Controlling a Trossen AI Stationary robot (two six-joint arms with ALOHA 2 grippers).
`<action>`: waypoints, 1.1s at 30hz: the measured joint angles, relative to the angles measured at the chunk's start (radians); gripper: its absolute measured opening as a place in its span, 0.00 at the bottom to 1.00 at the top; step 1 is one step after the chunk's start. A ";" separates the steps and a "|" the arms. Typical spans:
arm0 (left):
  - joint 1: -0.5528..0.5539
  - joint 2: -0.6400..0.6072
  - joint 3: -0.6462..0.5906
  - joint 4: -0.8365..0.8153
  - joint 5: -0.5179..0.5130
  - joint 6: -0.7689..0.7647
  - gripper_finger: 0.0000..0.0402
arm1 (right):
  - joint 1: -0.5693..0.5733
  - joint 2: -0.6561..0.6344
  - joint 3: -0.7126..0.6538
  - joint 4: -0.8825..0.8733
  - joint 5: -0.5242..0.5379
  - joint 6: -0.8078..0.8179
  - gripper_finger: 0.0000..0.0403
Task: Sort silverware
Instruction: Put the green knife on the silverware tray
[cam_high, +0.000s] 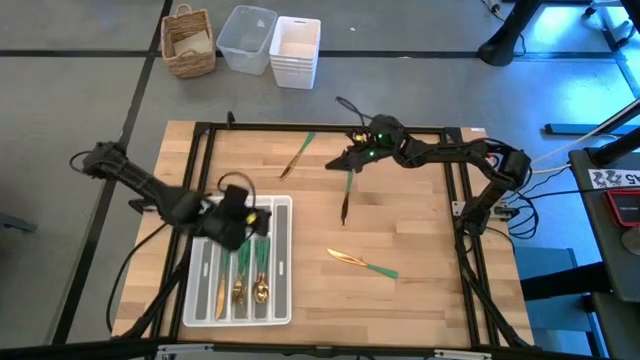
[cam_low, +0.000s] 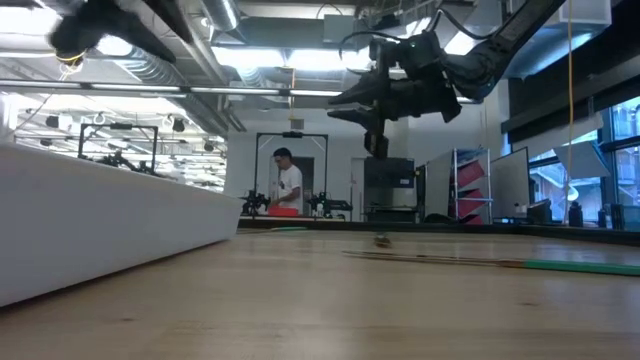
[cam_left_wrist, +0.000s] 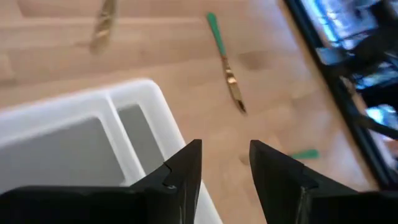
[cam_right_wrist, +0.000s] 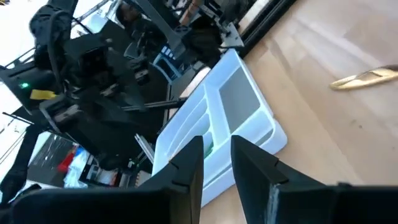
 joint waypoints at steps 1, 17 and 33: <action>0.049 0.000 0.000 0.008 0.026 0.041 0.32 | -0.003 -0.005 0.012 0.001 -0.001 0.000 0.21; 0.694 0.097 0.000 0.431 0.630 0.749 0.32 | -0.063 -0.286 0.194 -0.457 -0.035 -0.221 0.21; 1.050 0.544 0.110 0.506 0.849 1.075 0.32 | 0.112 -0.406 0.194 -1.067 0.372 -0.287 0.21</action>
